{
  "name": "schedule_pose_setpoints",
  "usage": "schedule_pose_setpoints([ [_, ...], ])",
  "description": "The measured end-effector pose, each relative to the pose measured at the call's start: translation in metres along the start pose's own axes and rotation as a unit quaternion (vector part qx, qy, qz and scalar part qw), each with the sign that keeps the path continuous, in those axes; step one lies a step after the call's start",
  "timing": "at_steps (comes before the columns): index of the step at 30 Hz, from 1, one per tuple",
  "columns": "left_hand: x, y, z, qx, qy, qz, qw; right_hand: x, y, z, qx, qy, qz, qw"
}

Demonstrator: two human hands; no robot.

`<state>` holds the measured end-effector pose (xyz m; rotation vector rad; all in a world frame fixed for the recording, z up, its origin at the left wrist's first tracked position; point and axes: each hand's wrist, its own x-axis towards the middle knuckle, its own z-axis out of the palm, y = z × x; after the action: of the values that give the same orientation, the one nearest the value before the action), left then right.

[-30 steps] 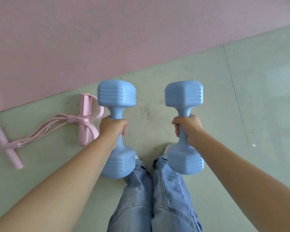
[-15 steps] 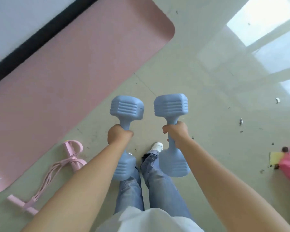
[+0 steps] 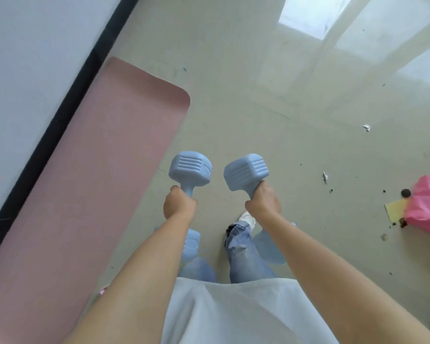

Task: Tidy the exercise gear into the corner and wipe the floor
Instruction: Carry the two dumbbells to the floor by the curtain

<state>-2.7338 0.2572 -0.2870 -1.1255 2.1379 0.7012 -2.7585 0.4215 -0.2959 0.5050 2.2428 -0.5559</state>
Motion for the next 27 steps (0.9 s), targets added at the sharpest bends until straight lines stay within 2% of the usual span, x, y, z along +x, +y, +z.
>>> schedule_pose_setpoints([
  [6, 0.048, 0.128, -0.036, 0.016, -0.004, 0.035, 0.999, 0.087, -0.057, -0.088, -0.046, -0.001, -0.004, 0.999],
  [11, 0.12, 0.245, -0.083, -0.001, -0.001, 0.064, 0.998, 0.167, -0.143, -0.168, -0.057, 0.012, -0.014, 0.998],
  [20, 0.245, 0.464, -0.203, 0.028, 0.029, 0.108, 0.993, 0.307, -0.301, -0.337, 0.02, 0.05, -0.021, 0.998],
  [27, 0.341, 0.647, -0.26, 0.062, 0.04, 0.119, 0.99, 0.452, -0.402, -0.466, 0.107, 0.052, -0.029, 0.992],
])
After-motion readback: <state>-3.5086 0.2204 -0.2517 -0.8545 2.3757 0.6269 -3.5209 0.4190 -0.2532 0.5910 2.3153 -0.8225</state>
